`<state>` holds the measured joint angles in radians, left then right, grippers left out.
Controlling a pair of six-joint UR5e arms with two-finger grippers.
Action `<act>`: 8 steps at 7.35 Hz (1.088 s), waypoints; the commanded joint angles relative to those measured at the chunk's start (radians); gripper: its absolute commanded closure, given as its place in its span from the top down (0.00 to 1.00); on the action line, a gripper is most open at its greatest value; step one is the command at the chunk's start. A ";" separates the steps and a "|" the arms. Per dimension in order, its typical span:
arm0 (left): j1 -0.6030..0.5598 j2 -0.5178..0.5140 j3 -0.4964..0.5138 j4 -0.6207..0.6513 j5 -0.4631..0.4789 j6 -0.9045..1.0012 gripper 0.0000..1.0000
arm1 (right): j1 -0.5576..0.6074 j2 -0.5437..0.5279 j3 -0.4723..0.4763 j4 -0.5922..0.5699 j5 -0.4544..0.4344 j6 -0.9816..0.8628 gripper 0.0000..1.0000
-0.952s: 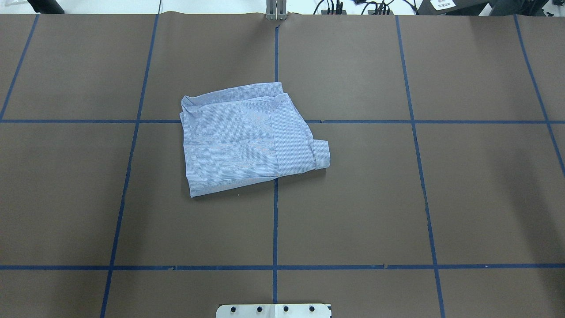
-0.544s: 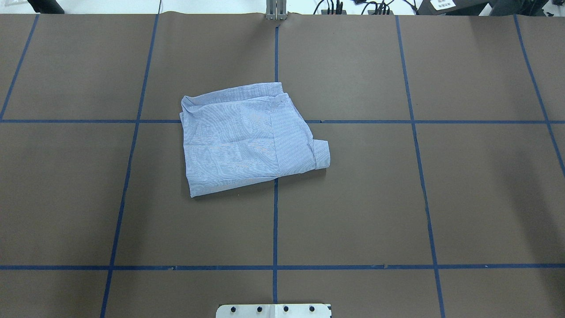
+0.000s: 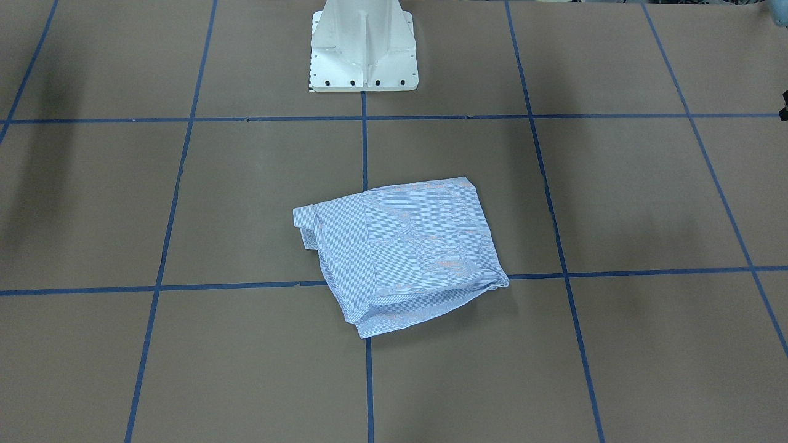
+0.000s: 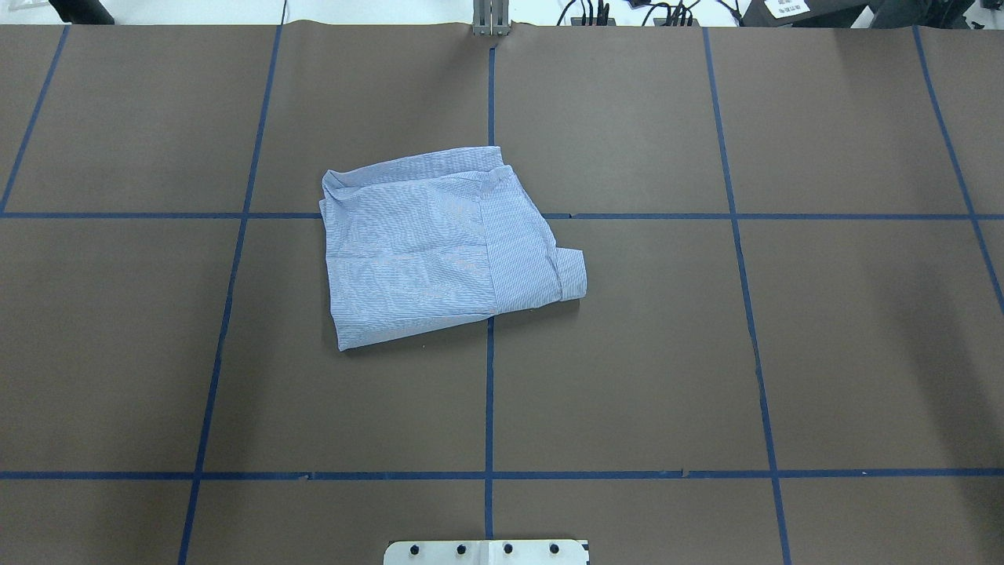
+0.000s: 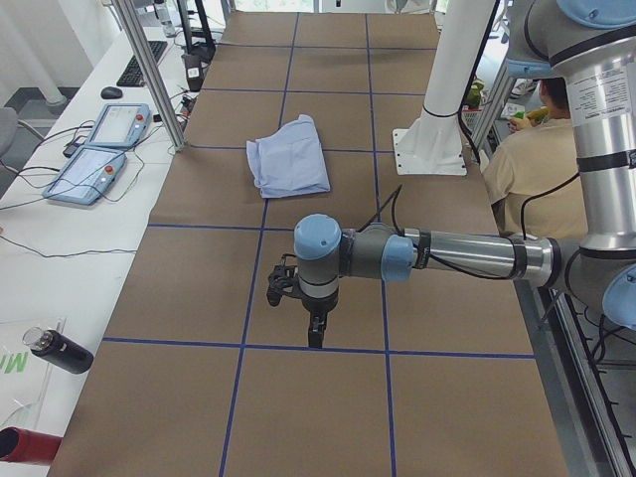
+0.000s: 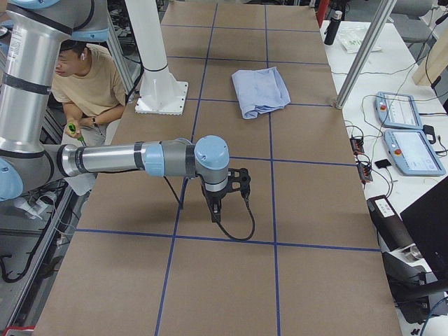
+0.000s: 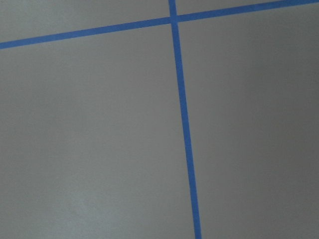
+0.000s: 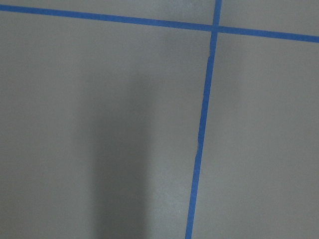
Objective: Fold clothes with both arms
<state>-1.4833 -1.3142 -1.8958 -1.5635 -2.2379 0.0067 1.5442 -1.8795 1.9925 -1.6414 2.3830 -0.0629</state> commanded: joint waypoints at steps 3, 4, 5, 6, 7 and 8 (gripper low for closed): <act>0.000 0.000 -0.005 0.000 0.007 -0.002 1.00 | 0.001 -0.001 -0.004 0.000 -0.002 0.000 1.00; 0.000 0.000 -0.011 0.000 0.007 -0.002 1.00 | 0.001 -0.001 -0.004 0.000 -0.002 0.000 1.00; 0.000 0.000 -0.012 0.000 0.007 -0.002 1.00 | 0.001 -0.001 -0.009 0.000 -0.001 0.000 1.00; 0.000 -0.002 -0.012 0.000 0.007 -0.002 1.00 | 0.001 -0.001 -0.014 0.000 -0.002 0.000 1.00; 0.000 -0.002 -0.012 0.000 0.007 -0.002 1.00 | 0.001 -0.001 -0.018 0.000 -0.004 -0.001 1.00; 0.000 -0.005 -0.014 0.000 0.006 -0.002 1.00 | 0.001 0.000 -0.024 0.000 -0.004 -0.002 1.00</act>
<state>-1.4834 -1.3168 -1.9085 -1.5631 -2.2308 0.0046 1.5447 -1.8804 1.9752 -1.6413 2.3799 -0.0639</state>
